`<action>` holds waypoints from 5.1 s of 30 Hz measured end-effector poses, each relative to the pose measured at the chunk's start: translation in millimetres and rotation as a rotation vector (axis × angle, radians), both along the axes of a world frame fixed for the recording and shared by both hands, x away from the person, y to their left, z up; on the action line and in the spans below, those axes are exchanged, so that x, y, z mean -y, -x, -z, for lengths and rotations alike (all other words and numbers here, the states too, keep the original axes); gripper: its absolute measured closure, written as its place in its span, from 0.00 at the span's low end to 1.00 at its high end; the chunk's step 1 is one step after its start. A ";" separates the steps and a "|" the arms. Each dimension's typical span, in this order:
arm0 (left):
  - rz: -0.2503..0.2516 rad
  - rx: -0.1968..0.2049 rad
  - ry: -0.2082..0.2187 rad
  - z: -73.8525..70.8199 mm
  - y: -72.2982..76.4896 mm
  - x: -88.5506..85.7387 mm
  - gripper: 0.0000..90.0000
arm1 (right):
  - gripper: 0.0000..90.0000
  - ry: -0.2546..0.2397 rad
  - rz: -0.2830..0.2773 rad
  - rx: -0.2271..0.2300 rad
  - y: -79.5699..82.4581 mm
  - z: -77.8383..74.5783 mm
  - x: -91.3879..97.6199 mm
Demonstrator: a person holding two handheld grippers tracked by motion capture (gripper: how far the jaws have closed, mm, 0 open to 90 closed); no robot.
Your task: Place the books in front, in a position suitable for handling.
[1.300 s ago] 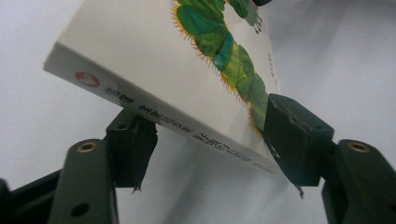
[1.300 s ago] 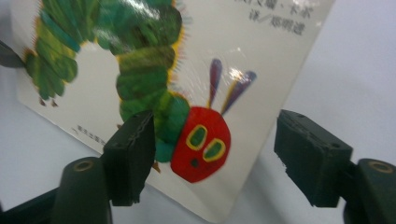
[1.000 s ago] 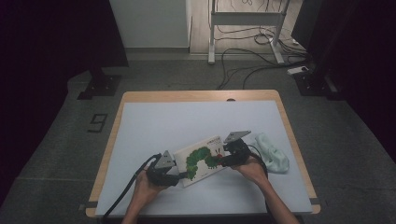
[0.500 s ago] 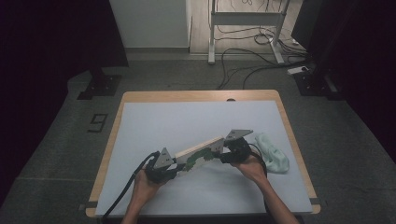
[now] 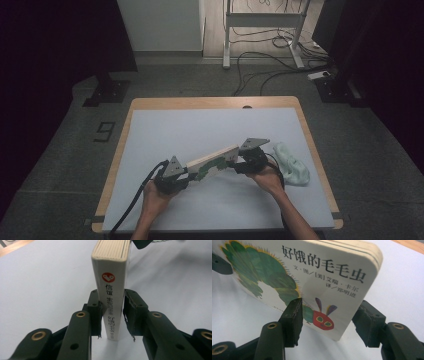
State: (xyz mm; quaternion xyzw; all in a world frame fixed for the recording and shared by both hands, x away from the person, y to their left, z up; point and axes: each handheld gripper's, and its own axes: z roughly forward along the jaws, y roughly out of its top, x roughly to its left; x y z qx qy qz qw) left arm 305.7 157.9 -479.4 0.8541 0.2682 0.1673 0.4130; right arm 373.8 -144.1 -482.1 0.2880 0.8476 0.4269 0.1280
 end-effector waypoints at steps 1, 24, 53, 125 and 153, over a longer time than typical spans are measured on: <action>-0.001 0.005 -0.002 0.1 0.7 0.2 0.75 | 0.48 0.001 0.000 0.001 0.3 0.0 0.3; -0.012 0.021 0.021 1.0 5.2 -3.3 0.76 | 0.38 0.034 0.027 -0.002 10.2 -8.7 23.5; -0.018 0.021 0.019 -1.5 6.8 -5.9 0.72 | 0.21 0.137 0.308 -0.042 30.4 -3.6 127.5; -0.018 0.010 0.034 0.4 6.8 -11.3 0.80 | 0.86 0.105 -0.072 -0.064 46.8 1.1 4.7; -0.020 0.021 0.026 0.9 7.0 -10.8 0.79 | 0.82 0.126 -0.224 -0.061 41.0 33.9 -80.5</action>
